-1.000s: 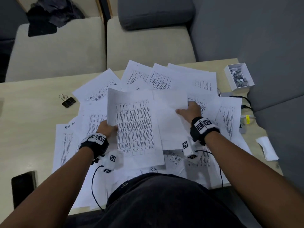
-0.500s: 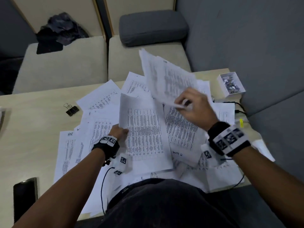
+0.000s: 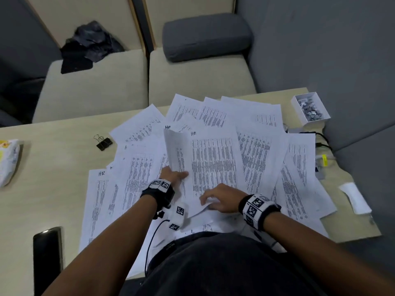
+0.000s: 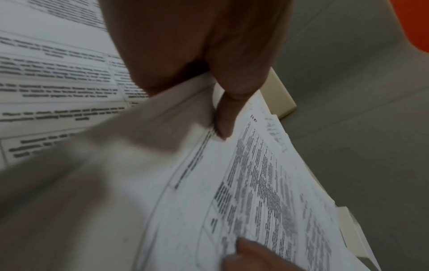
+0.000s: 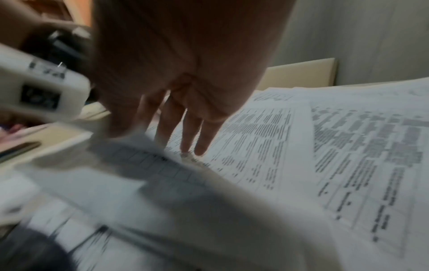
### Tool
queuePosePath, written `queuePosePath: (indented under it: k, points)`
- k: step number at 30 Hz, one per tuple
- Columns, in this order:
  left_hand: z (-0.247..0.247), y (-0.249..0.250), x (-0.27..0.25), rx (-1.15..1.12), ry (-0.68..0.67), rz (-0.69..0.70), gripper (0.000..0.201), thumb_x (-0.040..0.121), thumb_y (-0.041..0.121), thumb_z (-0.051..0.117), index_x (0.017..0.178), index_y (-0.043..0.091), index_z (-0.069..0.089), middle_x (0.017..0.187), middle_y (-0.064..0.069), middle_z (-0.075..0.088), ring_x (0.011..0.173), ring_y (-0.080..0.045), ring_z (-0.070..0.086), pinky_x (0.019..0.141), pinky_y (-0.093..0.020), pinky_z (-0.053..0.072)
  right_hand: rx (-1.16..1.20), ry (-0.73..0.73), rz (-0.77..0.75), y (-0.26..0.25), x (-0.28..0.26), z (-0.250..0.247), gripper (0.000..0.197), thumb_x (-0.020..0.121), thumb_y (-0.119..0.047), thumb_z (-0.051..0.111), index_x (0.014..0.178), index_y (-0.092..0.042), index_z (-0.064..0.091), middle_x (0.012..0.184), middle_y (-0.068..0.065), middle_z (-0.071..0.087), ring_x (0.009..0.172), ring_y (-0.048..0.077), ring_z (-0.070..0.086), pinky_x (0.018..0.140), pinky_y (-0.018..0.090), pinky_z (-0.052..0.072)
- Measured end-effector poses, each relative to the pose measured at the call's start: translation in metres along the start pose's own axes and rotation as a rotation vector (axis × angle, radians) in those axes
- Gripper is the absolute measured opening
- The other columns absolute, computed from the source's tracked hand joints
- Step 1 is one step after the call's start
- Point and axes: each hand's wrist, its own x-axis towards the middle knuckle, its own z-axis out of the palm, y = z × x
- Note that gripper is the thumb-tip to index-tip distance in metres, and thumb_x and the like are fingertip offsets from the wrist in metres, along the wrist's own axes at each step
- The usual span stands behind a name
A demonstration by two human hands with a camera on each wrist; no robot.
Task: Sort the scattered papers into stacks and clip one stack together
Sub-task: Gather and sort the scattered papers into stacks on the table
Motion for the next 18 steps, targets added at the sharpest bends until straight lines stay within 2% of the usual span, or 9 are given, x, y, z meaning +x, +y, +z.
queuePosePath:
  k: [3,6,8,10,13,14,16,17,18]
  points:
    - [0.0,0.004,-0.004,0.039,0.034,0.1,0.033,0.084,0.007,0.072,0.112,-0.004,0.06,0.086,-0.013,0.066,0.072,-0.025,0.064,0.058,-0.027,0.053,0.208,0.014,0.131,0.002,-0.015,-0.024,0.048,0.084,-0.045,0.073,0.125,-0.023,0.062,0.136,-0.001,0.06,0.122,0.014,0.055,0.108,0.032,0.037]
    - [-0.013,0.017,-0.01,-0.02,0.017,0.227,0.024,0.086,0.005,0.069,0.107,-0.003,0.061,0.083,-0.013,0.067,0.065,-0.018,0.063,0.048,-0.022,0.052,0.467,0.54,0.286,0.019,-0.03,-0.06,0.058,0.085,-0.039,0.072,0.136,-0.019,0.051,0.144,0.003,0.051,0.124,0.014,0.048,0.105,0.036,0.035]
    - [-0.025,0.028,-0.012,-0.045,0.031,0.315,0.018,0.084,0.007,0.072,0.098,0.002,0.062,0.078,-0.008,0.067,0.067,-0.02,0.064,0.057,-0.028,0.057,0.596,0.896,0.441,0.03,-0.038,-0.087,0.07,0.083,-0.031,0.077,0.142,-0.018,0.042,0.148,0.004,0.043,0.132,0.019,0.044,0.106,0.035,0.035]
    - [-0.035,0.042,-0.016,-0.096,0.023,0.399,0.016,0.081,0.006,0.075,0.093,0.004,0.063,0.078,-0.007,0.067,0.072,-0.025,0.066,0.071,-0.039,0.06,0.843,0.881,0.447,0.04,-0.043,-0.112,0.086,0.076,-0.033,0.083,0.147,-0.018,0.037,0.152,0.003,0.041,0.139,0.021,0.038,0.114,0.041,0.033]
    - [-0.038,0.076,-0.034,-0.2,-0.059,0.493,0.022,0.08,-0.003,0.073,0.101,-0.004,0.066,0.077,-0.006,0.071,0.069,-0.02,0.069,0.066,-0.034,0.058,1.007,0.727,0.338,0.036,-0.045,-0.139,0.101,0.05,-0.046,0.096,0.134,-0.011,0.051,0.136,0.005,0.061,0.127,0.023,0.056,0.112,0.052,0.039]
    - [-0.038,0.089,-0.041,-0.241,-0.089,0.523,0.024,0.079,-0.007,0.072,0.102,-0.006,0.065,0.074,-0.004,0.072,0.065,-0.015,0.069,0.064,-0.03,0.057,1.029,0.728,0.293,0.018,-0.047,-0.148,0.093,0.052,-0.04,0.097,0.127,-0.008,0.053,0.125,0.004,0.066,0.117,0.02,0.063,0.108,0.049,0.045]
    - [-0.037,0.114,-0.055,-0.297,-0.121,0.586,0.029,0.075,-0.011,0.072,0.103,-0.006,0.064,0.074,-0.003,0.072,0.063,-0.011,0.069,0.061,-0.026,0.057,1.068,0.815,0.215,-0.003,-0.047,-0.164,0.053,0.073,-0.015,0.086,0.11,-0.003,0.05,0.102,-0.005,0.063,0.091,0.002,0.063,0.095,0.028,0.052]
    - [-0.037,0.126,-0.061,-0.315,-0.127,0.628,0.031,0.072,-0.009,0.074,0.101,-0.003,0.066,0.08,-0.006,0.072,0.068,-0.013,0.07,0.065,-0.028,0.058,1.091,0.875,0.174,-0.012,-0.047,-0.171,0.046,0.077,-0.007,0.081,0.105,-0.004,0.045,0.096,-0.008,0.059,0.083,-0.002,0.059,0.089,0.022,0.049]
    - [-0.037,0.135,-0.067,-0.33,-0.139,0.678,0.031,0.069,-0.006,0.075,0.098,0.002,0.067,0.087,-0.011,0.072,0.075,-0.017,0.07,0.071,-0.031,0.06,1.098,0.923,0.123,-0.021,-0.049,-0.177,0.052,0.073,-0.008,0.084,0.107,-0.001,0.045,0.096,-0.007,0.061,0.084,-0.001,0.062,0.091,0.025,0.051]
